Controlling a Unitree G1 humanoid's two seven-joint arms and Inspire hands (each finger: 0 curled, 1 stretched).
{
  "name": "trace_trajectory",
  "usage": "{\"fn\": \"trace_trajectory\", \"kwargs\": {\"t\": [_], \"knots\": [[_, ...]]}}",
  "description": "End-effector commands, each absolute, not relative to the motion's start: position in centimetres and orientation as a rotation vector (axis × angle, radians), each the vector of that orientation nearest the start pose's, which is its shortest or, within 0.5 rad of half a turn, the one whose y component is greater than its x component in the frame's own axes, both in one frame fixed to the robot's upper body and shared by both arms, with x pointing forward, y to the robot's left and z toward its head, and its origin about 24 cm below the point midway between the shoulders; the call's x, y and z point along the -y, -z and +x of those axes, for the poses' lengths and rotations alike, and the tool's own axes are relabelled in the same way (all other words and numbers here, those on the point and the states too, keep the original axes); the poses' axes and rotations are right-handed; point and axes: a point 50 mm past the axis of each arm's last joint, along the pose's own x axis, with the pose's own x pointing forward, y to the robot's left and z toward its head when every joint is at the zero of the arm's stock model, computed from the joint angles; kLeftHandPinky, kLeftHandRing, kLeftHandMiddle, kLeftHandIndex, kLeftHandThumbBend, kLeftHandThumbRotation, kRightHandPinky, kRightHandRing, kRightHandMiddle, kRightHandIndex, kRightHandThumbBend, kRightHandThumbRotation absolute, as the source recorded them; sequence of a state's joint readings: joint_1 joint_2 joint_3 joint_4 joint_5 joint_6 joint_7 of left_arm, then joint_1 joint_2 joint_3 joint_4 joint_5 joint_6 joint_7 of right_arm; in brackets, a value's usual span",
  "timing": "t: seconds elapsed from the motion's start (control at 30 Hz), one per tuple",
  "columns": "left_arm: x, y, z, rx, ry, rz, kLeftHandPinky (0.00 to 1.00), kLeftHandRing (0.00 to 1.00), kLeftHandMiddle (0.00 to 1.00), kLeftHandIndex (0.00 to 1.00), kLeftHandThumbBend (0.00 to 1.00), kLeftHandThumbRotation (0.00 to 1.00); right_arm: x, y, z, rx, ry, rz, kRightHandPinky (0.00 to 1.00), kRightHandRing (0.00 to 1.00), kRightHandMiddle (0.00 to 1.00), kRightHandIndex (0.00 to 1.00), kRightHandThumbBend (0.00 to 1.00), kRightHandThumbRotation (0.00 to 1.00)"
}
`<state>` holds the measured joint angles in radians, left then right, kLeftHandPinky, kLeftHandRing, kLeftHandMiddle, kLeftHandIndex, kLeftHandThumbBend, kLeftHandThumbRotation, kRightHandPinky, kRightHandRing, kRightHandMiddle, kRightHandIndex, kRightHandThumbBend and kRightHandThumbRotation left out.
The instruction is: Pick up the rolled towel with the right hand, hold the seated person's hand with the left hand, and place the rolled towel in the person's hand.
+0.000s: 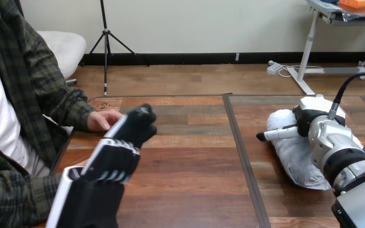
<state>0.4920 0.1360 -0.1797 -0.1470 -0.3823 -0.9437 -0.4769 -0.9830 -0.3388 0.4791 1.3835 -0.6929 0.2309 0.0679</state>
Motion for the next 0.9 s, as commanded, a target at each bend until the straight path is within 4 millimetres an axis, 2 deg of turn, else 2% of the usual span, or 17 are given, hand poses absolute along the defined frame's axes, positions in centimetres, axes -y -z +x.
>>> {"fn": "trace_trajectory", "kwargs": {"t": [0.0,0.2,0.6,0.87], "knots": [[-15.3,-7.81,13.29,0.739,0.331,-0.123,0.89,0.92,0.93,0.89,1.0,0.44,20.9,-3.09,36.98,-0.67,-0.204,-1.442,0.74,0.78,0.81,0.96,1.0,0.74],[-15.33,-7.96,13.26,0.758,0.34,-0.137,0.89,0.92,0.92,0.89,1.0,0.45,21.04,-2.91,36.85,-0.677,-0.21,-1.442,0.8,0.85,0.87,0.99,1.0,0.73],[-15.44,-8.32,12.85,0.756,0.341,-0.156,0.89,0.92,0.91,0.89,1.0,0.44,21.32,-2.76,36.69,-0.686,-0.216,-1.501,0.84,0.88,0.9,1.0,1.0,0.73],[-15.53,-8.65,12.67,0.745,0.337,-0.17,0.89,0.9,0.9,0.89,1.0,0.45,21.88,-2.76,36.58,-0.685,-0.191,-1.468,0.89,0.92,0.93,1.0,1.0,0.62]]}}
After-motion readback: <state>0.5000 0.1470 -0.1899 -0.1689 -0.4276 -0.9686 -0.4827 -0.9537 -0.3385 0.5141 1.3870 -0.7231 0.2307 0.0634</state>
